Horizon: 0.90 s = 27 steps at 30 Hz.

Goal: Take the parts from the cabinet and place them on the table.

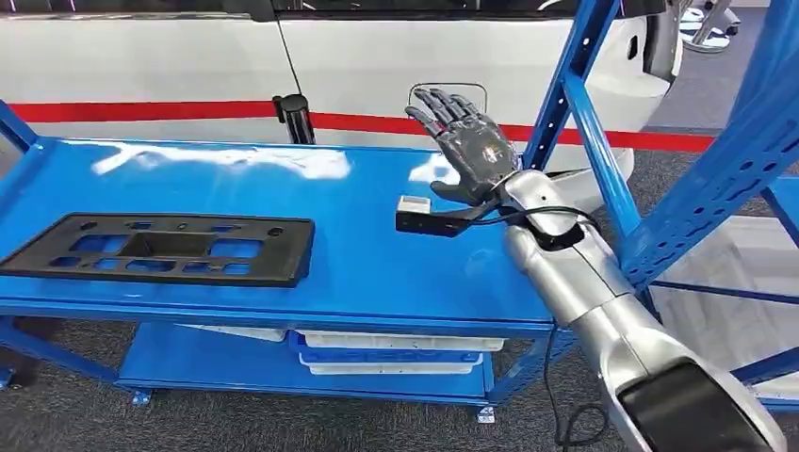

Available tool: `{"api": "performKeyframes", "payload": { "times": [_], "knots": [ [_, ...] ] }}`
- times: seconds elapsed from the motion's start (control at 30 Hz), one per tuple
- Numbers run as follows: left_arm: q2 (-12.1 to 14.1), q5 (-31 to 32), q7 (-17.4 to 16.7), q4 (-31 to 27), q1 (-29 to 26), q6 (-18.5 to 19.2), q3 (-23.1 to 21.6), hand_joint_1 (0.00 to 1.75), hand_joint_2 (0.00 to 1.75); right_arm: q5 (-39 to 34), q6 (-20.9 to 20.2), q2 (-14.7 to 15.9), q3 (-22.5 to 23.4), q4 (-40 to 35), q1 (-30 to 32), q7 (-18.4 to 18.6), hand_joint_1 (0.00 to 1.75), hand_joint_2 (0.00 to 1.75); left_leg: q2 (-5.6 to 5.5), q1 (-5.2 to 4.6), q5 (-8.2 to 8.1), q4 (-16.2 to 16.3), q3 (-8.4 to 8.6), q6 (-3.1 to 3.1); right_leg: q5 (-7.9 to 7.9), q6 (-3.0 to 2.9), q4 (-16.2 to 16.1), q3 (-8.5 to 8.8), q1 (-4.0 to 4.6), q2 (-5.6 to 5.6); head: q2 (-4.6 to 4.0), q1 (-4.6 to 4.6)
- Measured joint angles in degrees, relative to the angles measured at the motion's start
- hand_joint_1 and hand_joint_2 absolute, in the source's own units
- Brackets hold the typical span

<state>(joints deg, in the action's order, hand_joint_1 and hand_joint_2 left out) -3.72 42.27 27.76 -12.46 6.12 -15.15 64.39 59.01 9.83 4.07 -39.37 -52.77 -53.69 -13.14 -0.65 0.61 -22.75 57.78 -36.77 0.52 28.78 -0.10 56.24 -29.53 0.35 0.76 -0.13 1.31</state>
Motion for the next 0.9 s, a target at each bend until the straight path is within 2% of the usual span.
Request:
{"api": "performKeyframes", "payload": {
  "times": [0.17,0.33,0.47,0.8,0.9],
  "knots": [
    [0.0,0.0,-0.1,0.0,0.0,0.0,0.0,0.0,1.75,-0.7,-1.9,2.5,-0.9,-3.7,2.3,-0.3,0.0,1.75,-0.72,-0.03,-0.01,0.0,0.0,0.02,0.29,0.33,0.0,-0.26,-0.17,-0.71,0.0,0.0],
    [0.0,0.4,-0.2,0.0,0.0,0.2,0.0,0.0,1.75,-2.3,-4.5,5.4,-1.6,-7.3,4.5,-1.9,0.0,1.75,-1.08,-0.11,0.04,0.0,0.01,0.09,0.3,0.35,-0.2,-0.09,-0.3,-1.01,0.0,-0.02],
    [0.0,0.9,-0.3,0.0,0.1,0.5,0.0,0.0,1.75,-3.0,-4.8,7.5,-2.3,-8.4,6.8,-3.1,0.0,1.75,-1.2,-0.15,0.06,0.0,0.01,0.37,0.32,0.35,-0.4,0.08,-0.31,-1.06,0.0,-0.02],
    [0.0,0.9,-0.3,0.0,0.1,0.5,0.0,0.0,1.75,-3.1,-4.7,7.7,-2.4,-8.5,7.1,-3.1,0.0,1.75,-1.2,-0.16,0.06,0.0,0.01,0.38,0.32,0.35,-0.4,0.09,-0.31,-1.06,0.0,-0.02],
    [0.0,0.9,-0.4,0.0,0.3,0.5,0.0,0.0,1.75,-3.6,-4.4,8.9,-2.4,-8.5,9.0,-3.3,0.0,1.75,-1.21,-0.28,0.15,0.0,0.01,0.64,0.31,0.37,-0.5,0.15,-0.34,-1.06,0.0,-0.02]
  ]
}}
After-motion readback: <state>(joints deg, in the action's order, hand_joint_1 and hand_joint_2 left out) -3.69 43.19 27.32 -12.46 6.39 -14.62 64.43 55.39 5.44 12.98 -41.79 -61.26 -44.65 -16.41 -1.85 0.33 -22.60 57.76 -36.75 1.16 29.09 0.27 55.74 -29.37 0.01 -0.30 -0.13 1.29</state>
